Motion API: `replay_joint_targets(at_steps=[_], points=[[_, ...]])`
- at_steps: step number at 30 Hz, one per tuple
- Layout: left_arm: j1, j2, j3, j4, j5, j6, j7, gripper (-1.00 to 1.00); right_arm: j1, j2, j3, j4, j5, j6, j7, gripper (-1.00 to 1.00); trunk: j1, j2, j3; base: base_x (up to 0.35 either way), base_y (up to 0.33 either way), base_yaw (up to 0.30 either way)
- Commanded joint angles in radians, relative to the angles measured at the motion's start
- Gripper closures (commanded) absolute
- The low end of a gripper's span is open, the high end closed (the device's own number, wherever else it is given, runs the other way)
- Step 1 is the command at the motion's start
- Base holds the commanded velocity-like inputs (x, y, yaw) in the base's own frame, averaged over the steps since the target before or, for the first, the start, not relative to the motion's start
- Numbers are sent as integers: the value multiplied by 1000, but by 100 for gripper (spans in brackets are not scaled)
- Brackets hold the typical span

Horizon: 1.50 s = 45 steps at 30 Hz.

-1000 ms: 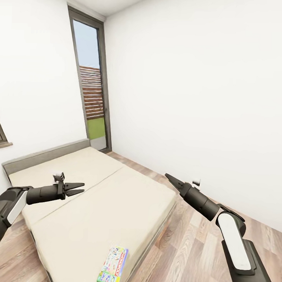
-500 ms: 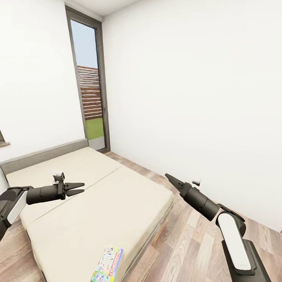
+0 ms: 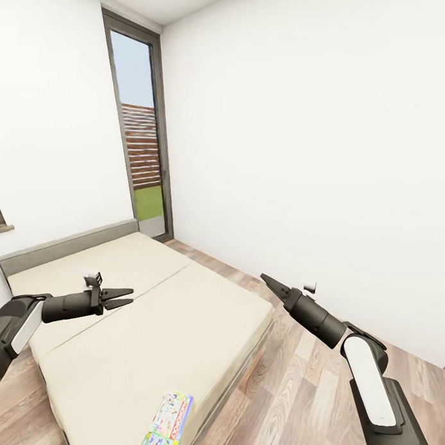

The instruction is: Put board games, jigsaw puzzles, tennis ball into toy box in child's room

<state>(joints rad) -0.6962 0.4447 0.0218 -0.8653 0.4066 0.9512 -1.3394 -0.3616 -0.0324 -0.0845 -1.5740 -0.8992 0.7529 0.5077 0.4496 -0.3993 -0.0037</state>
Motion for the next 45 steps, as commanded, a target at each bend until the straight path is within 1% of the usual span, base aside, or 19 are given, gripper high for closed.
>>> replay_joint_targets(at_steps=[1,21,26,35,45], points=[[0,0,0,0,3,9,-1,-100,0,0,-1,0,-3,7,1,-100,0,-1,0,11,-5,0],[0,0,-1,1,3,9,0,-100,0,0,-1,0,-3,7,2,-100,0,-1,0,13,-14,7],[0,0,-2,1,3,9,0,-100,0,0,-1,0,-3,7,2,-100,0,-1,0,120,-162,60],[0,-8,0,0,3,9,0,-100,0,0,-1,0,-3,7,2,-100,0,-1,0,142,-210,78],[0,-9,0,0,3,9,0,-100,0,0,-1,0,-3,7,3,-100,0,-1,0,115,-232,157]])
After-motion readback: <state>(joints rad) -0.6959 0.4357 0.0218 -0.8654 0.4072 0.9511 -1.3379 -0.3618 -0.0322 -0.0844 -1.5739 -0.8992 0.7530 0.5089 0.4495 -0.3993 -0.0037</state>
